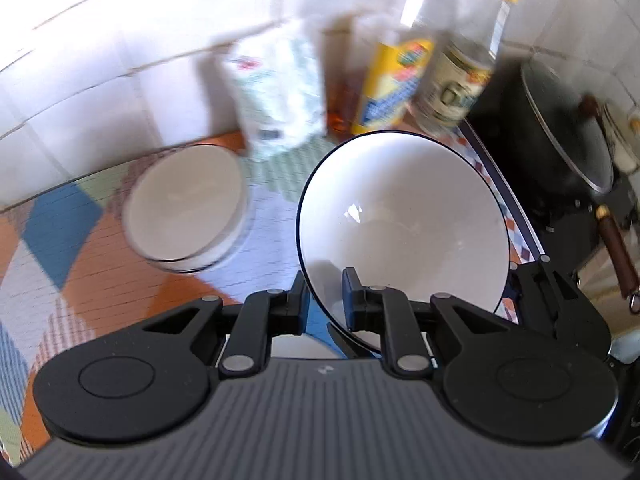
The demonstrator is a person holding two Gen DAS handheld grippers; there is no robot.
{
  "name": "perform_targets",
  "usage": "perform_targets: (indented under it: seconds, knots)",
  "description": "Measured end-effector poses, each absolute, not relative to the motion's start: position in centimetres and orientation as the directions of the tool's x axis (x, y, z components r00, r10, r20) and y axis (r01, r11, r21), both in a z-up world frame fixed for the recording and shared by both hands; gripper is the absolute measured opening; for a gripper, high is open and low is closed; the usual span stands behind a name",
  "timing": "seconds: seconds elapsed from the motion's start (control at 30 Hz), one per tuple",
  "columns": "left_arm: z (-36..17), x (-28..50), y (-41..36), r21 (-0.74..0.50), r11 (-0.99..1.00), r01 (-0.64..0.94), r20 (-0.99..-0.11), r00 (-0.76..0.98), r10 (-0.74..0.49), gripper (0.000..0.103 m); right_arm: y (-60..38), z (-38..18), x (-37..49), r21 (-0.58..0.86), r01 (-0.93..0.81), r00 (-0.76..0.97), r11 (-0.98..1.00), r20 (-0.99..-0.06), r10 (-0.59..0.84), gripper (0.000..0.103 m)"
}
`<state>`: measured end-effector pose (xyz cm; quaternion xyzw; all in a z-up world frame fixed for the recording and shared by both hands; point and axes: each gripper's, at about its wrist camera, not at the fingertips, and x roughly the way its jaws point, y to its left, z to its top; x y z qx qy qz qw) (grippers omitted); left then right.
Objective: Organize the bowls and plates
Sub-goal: 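Carry the third bowl with the left gripper over the bowl stack, then lower the bowl onto the stack and open the left gripper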
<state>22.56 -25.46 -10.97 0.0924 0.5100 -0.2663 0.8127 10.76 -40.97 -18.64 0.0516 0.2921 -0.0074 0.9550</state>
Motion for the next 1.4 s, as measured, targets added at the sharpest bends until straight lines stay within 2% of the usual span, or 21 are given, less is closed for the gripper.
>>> perform_targets:
  seconds: [0.2, 0.33, 0.57, 0.87, 1.3, 1.4]
  knots:
    - [-9.5, 25.1, -20.9, -0.132, 0.877, 0.463, -0.865, 0.379, -0.33, 0.015, -36.8, -16.2, 13.2, 0.069, -0.046, 0.842, 0.997, -0.534, 0.076, 0.092]
    - [-9.8, 27.4, -18.8, -0.162, 0.885, 0.437, -0.873, 0.355, -0.334, 0.016, -34.9, -15.9, 15.9, 0.044, -0.101, 0.829, 0.994, -0.548, 0.108, 0.092]
    - [-10.8, 30.5, -17.3, -0.142, 0.895, 0.423, -0.885, 0.351, -0.306, 0.017, -33.2, -16.4, 20.1, 0.035, -0.151, 0.813, 0.988, -0.564, 0.144, 0.092]
    - [-13.2, 33.3, -17.6, -0.093, 0.876, 0.474, -0.922, 0.292, -0.256, 0.022, -31.2, -17.9, 22.7, 0.023, -0.13, 0.781, 0.991, -0.614, 0.116, 0.092]
    - [-15.0, 35.8, -18.5, -0.077, 0.846, 0.527, -0.948, 0.224, -0.226, 0.023, -29.4, -18.5, 22.9, -0.074, -0.069, 0.767, 0.995, -0.641, 0.005, 0.092]
    - [-15.4, 35.4, -18.9, -0.031, 0.828, 0.56, -0.945, 0.253, -0.206, 0.023, -29.2, -18.6, 22.8, -0.076, -0.051, 0.765, 0.996, -0.644, -0.01, 0.092]
